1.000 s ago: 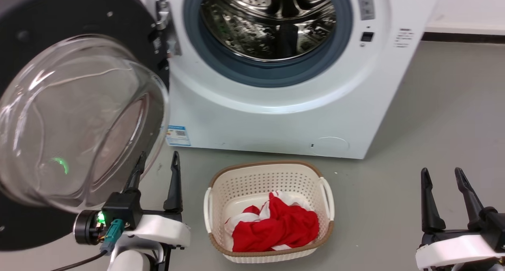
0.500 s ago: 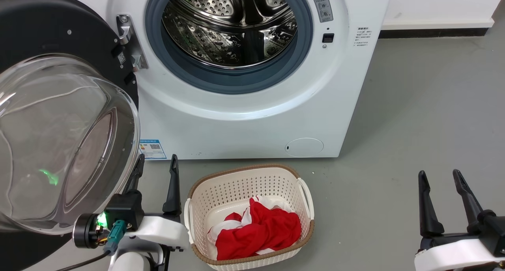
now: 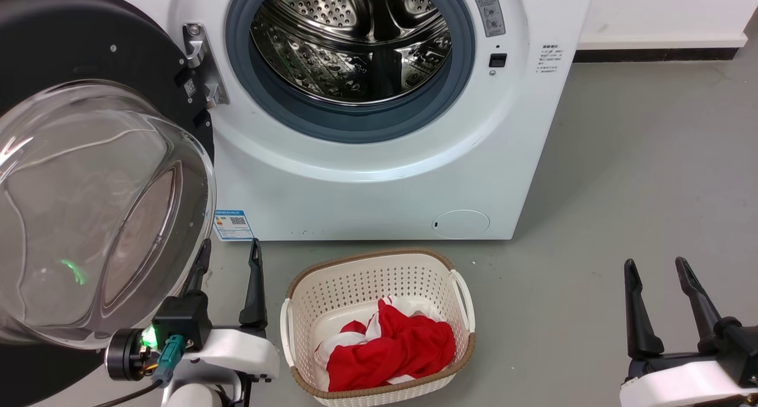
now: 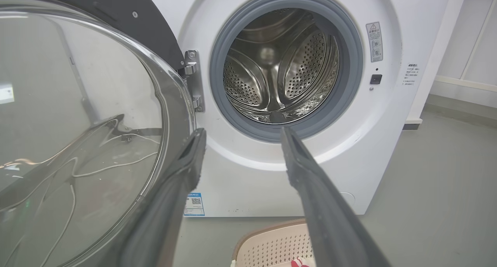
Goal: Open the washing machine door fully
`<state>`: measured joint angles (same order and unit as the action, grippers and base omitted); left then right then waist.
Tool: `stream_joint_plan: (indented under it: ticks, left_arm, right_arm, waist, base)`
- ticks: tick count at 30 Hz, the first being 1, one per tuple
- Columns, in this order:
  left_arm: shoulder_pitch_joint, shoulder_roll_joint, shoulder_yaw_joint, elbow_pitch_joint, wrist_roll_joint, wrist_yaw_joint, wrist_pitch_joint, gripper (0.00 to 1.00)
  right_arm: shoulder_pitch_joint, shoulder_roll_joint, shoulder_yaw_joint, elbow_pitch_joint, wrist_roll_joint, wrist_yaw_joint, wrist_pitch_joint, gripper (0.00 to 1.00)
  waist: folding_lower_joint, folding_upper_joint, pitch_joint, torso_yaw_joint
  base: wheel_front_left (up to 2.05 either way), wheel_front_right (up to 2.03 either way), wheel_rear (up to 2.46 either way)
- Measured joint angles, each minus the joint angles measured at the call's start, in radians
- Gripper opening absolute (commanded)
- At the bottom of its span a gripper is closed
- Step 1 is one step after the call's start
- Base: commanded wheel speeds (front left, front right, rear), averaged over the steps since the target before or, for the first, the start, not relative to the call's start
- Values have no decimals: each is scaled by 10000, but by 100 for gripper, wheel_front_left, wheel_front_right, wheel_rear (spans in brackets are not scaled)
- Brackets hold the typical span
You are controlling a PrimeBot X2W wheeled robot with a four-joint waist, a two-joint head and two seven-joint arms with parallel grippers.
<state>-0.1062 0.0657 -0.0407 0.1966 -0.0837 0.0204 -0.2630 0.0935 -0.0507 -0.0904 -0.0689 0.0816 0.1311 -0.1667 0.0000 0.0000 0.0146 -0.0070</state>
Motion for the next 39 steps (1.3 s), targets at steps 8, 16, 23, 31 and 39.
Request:
stream_joint_plan:
  ticks: [8,16,23,31,39]
  left_arm:
    - [41,-40,19,-2,2,10,0,100]
    - [257,-100,136,451,-357,-46,222,0]
    - [252,-100,282,500,-1797,-198,587,0]
    - [252,-104,387,466,-3317,-311,894,0]
    - [252,-109,491,453,-4696,-468,1202,0]
  right_arm:
    - [27,0,-8,21,48,0,2,100]
    - [151,8,44,443,433,0,46,0]
    - [98,0,71,717,1944,0,284,0]
    - [-131,-29,98,989,3480,0,510,0]
    - [-350,-61,115,1220,4893,0,719,0]
  waist:
    - [0,0,10,0]
    - [0,0,15,1]
    - [0,0,7,6]
    - [0,0,-2,10]
    - [0,0,-10,15]
  base:
    - [0,0,0]
    - [0,0,0]
    - [0,0,0]
    - [0,0,0]
    - [0,0,0]
